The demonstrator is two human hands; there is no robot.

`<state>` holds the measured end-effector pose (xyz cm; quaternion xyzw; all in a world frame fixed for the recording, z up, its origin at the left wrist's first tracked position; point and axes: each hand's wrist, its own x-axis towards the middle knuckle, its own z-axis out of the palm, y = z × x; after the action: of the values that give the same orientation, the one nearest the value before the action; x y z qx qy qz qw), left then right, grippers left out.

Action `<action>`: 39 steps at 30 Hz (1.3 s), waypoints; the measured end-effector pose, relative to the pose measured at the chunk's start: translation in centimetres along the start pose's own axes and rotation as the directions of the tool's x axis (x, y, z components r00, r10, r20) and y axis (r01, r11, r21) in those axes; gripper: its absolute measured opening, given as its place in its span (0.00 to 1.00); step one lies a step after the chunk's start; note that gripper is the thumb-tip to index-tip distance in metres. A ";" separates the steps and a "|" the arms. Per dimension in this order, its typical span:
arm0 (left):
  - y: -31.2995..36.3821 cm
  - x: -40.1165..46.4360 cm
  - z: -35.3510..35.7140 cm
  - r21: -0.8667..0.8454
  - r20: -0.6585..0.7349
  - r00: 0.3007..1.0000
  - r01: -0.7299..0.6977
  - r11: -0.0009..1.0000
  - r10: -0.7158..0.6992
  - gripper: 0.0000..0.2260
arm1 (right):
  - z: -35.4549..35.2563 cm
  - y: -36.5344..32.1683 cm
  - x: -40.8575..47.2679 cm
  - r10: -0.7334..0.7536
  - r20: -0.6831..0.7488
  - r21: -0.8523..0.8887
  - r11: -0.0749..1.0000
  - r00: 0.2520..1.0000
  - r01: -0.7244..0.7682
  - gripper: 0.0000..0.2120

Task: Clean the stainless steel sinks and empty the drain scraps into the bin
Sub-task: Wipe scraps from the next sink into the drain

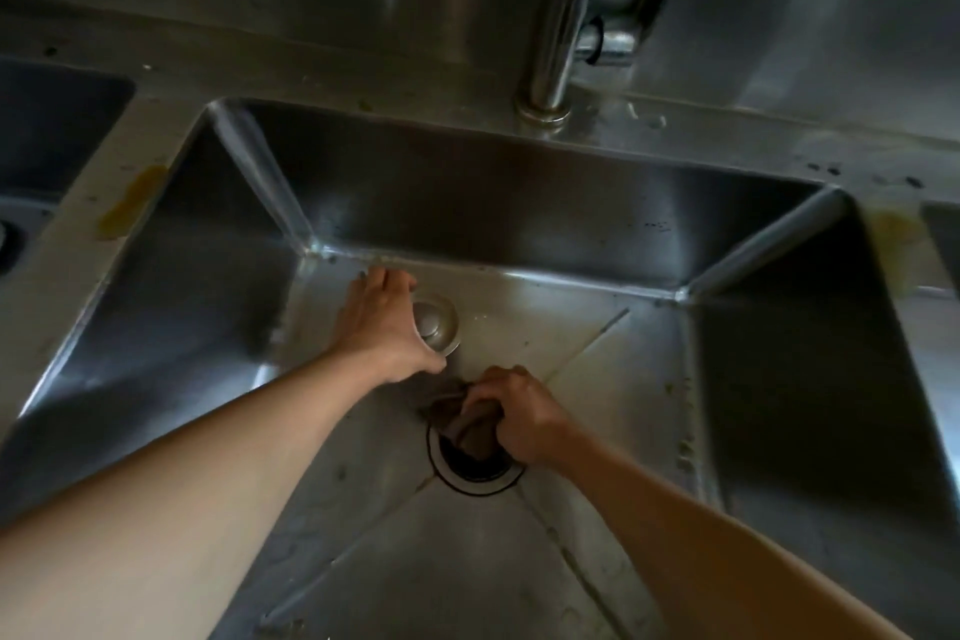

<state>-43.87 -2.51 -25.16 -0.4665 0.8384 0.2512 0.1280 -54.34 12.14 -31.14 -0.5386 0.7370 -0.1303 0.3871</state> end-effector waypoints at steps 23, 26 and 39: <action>6.7 3.4 8.1 -0.003 -0.088 0.994 -0.063 0.998 0.063 0.41 | -2.4 8.0 -5.9 0.529 -0.423 -0.079 0.787 0.736 -0.611 0.24; 4.6 1.4 7.4 0.031 -0.124 0.992 -0.027 0.999 0.030 0.27 | -0.3 5.6 -5.3 0.482 -0.366 -0.147 0.815 0.796 -0.561 0.22; -1.7 -6.1 6.6 0.309 0.260 0.965 -0.041 0.950 -0.043 0.28 | -1.4 0.9 -7.8 0.553 -0.422 0.167 0.827 0.719 -0.538 0.14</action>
<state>-39.34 4.67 -28.52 -0.4034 0.8427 0.1753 0.3106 -55.06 19.17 -27.40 -0.2460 0.9294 -0.1441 0.2345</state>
